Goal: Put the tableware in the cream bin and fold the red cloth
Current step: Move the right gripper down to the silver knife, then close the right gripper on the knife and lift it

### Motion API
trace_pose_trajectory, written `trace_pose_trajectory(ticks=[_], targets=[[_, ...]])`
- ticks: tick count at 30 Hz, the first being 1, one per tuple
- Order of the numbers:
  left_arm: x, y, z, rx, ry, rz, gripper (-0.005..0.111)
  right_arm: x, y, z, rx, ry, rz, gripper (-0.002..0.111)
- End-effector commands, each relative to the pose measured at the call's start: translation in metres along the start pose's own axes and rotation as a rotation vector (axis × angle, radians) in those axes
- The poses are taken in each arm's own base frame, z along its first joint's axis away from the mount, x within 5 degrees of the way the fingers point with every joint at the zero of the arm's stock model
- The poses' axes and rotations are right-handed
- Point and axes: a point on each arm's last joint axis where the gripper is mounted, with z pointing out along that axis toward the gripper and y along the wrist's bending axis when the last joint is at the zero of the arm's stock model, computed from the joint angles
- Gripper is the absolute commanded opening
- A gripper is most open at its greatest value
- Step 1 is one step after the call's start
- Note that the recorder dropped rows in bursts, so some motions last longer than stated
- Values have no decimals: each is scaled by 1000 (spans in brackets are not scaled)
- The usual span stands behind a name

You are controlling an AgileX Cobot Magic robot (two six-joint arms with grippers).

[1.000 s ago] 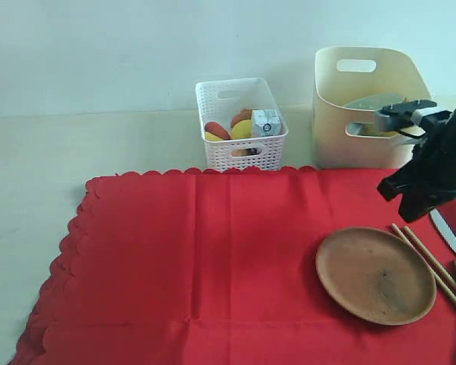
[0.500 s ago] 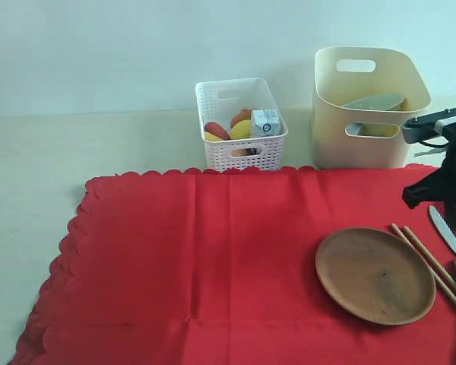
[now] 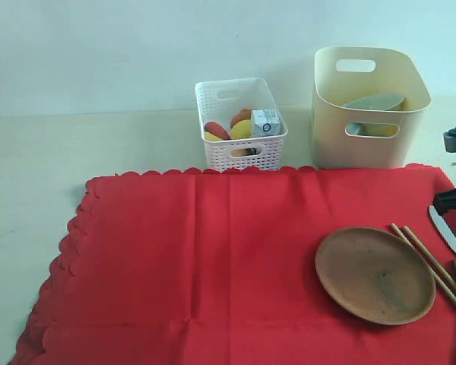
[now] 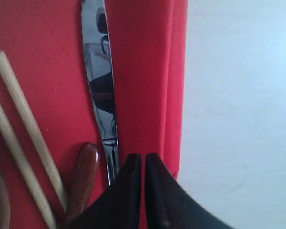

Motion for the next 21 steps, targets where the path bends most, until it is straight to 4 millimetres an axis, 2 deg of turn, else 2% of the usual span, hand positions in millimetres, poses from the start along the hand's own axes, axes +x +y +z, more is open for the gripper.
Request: trace_pose_trajectory(ticks=[1, 9, 11, 21], targets=[[0, 0, 0, 1, -14, -4, 0, 0, -2, -3, -2, -17, 13, 8], [0, 0, 0, 1, -14, -4, 0, -1, -2, -3, -1, -36, 7, 39], [0, 0, 0, 1, -14, -4, 0, -1, -2, -3, 1, -36, -4, 43], [0, 0, 0, 1, -14, -4, 0, -1, 3, 8, -34, 12, -37, 45]])
